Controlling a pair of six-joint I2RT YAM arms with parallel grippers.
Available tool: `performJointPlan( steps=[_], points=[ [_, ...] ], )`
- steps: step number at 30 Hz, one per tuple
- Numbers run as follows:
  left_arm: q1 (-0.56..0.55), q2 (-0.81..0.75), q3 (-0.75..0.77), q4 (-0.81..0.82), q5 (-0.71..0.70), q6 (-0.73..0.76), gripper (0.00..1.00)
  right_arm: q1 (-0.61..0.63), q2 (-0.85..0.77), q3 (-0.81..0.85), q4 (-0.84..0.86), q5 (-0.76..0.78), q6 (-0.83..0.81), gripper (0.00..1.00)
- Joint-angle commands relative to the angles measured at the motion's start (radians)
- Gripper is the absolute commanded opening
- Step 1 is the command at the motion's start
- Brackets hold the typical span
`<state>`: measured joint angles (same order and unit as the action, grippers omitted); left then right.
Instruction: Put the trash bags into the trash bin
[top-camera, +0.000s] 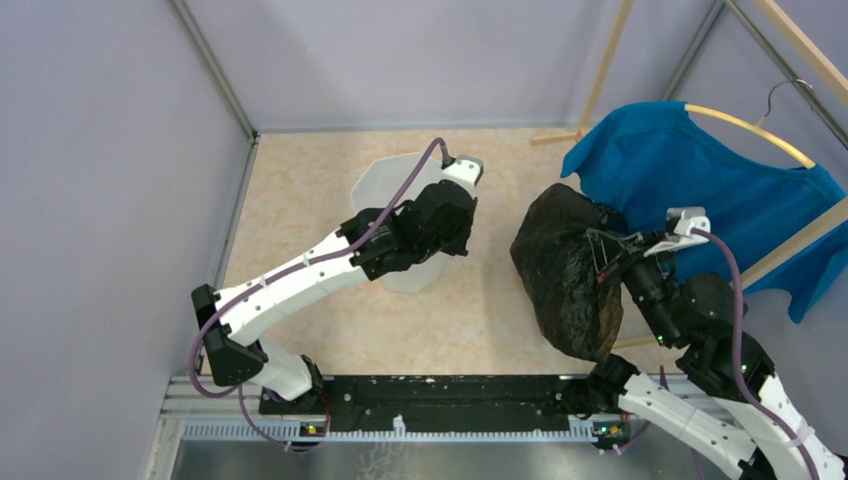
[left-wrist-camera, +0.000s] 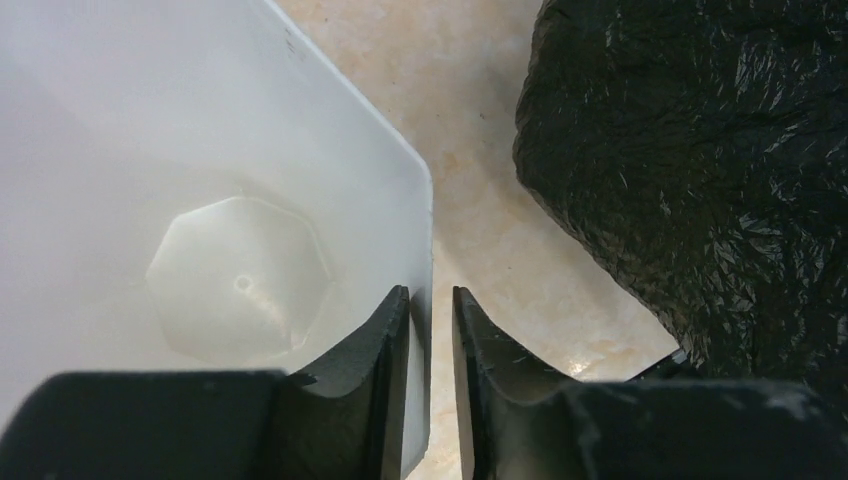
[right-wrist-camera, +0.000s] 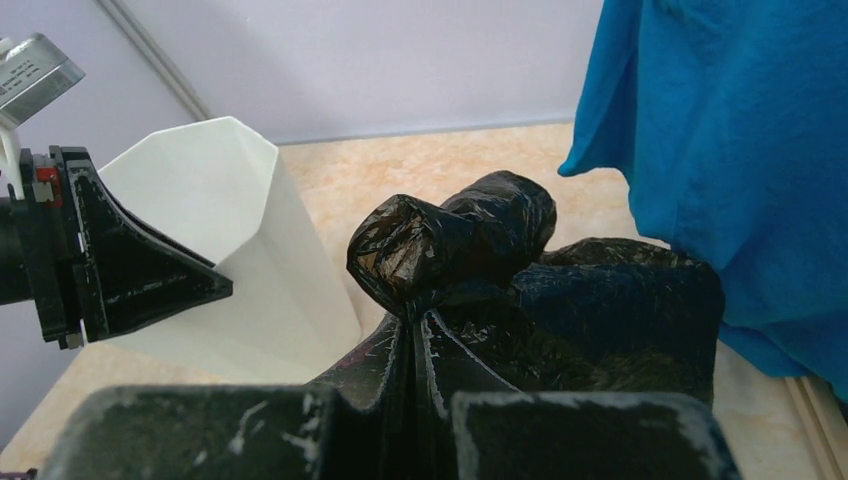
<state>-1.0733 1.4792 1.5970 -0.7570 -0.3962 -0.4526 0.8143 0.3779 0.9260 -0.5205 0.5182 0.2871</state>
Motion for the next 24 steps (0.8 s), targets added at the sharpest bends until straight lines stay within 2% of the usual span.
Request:
performJointPlan(
  steps=[1,8,12,15,21,24],
  points=[
    [-0.007,-0.063,-0.028,0.04,0.019,0.005,0.35,0.005,0.045,0.046,0.048,-0.009,-0.035,0.0],
    [-0.007,-0.171,-0.058,0.037,0.003,0.057,0.72,0.006,0.177,0.125,0.168,-0.054,-0.098,0.0],
    [-0.005,-0.263,-0.087,0.051,-0.001,0.063,0.86,0.005,0.311,0.22,0.291,-0.101,-0.14,0.0],
    [-0.006,-0.362,-0.151,0.098,0.003,0.063,0.97,0.006,0.437,0.322,0.393,-0.198,-0.133,0.0],
    [-0.005,-0.6,-0.292,0.156,-0.035,0.03,0.98,0.01,0.753,0.622,0.585,-0.584,0.053,0.0],
    [-0.006,-0.739,-0.361,0.16,-0.077,0.008,0.98,0.089,0.912,0.797,0.646,-0.708,0.131,0.0]
  ],
)
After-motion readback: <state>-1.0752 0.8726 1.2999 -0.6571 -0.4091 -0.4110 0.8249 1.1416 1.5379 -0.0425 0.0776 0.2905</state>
